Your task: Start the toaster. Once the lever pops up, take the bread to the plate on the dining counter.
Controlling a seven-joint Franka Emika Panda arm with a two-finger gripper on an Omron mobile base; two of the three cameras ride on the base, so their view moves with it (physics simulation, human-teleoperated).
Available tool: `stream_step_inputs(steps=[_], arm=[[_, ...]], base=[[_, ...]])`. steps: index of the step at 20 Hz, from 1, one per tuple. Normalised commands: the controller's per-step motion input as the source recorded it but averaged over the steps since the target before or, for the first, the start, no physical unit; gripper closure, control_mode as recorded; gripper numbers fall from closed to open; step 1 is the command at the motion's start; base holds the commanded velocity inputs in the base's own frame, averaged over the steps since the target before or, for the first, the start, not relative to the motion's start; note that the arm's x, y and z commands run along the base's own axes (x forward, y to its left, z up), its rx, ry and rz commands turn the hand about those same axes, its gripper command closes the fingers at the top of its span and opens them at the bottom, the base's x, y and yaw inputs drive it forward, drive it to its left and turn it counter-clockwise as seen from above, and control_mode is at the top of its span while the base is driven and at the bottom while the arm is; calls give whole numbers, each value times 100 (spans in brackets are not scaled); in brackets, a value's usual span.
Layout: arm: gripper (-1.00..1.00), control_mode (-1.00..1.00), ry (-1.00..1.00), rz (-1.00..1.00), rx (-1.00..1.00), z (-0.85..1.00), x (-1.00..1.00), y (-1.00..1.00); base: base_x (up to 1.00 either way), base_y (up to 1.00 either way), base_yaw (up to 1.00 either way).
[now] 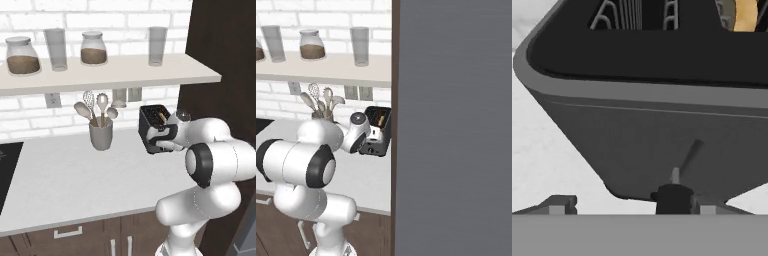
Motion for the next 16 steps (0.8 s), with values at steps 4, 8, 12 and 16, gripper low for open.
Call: stream_step_inputs(steps=[4, 8, 12, 16], arm=[[-100, -100, 0, 0, 5, -100, -66, -3], [-100, -100, -3, 0, 2, -100, -66, 1], [-100, -100, -1, 0, 0, -100, -78, 4], [-100, -100, -14, -5, 3, 17, -76, 0]], base=[[0, 0, 0], [0, 0, 0], [0, 0, 0], [0, 0, 0]])
